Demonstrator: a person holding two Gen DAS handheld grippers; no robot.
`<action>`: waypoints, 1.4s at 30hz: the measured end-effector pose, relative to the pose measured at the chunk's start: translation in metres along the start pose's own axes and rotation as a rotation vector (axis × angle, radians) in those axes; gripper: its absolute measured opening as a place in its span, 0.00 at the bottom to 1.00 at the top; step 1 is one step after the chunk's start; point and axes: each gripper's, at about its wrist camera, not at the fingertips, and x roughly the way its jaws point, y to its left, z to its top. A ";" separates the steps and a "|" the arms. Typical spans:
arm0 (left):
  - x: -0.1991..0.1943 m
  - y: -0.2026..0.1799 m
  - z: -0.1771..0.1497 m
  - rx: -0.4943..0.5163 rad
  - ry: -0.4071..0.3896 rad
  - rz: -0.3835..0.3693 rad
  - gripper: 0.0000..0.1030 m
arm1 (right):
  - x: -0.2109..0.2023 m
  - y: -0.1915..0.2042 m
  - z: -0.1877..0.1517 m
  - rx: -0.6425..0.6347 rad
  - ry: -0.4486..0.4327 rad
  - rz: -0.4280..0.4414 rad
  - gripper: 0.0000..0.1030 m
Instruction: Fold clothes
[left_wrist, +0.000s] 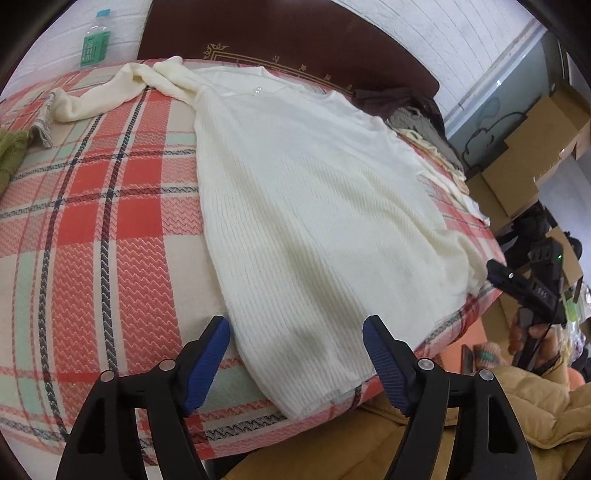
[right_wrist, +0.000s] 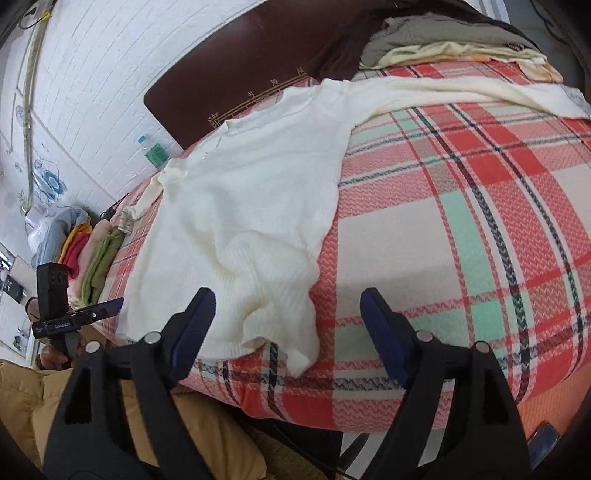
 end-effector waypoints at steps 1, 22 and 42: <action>0.002 -0.004 0.000 0.020 -0.012 0.015 0.75 | 0.002 0.003 0.000 -0.016 0.008 -0.002 0.79; -0.044 0.017 0.023 0.012 -0.152 0.205 0.11 | -0.027 0.025 0.008 -0.177 -0.036 -0.069 0.54; -0.006 -0.042 0.064 0.130 -0.133 -0.001 0.76 | -0.023 -0.084 0.098 0.112 -0.218 -0.164 0.71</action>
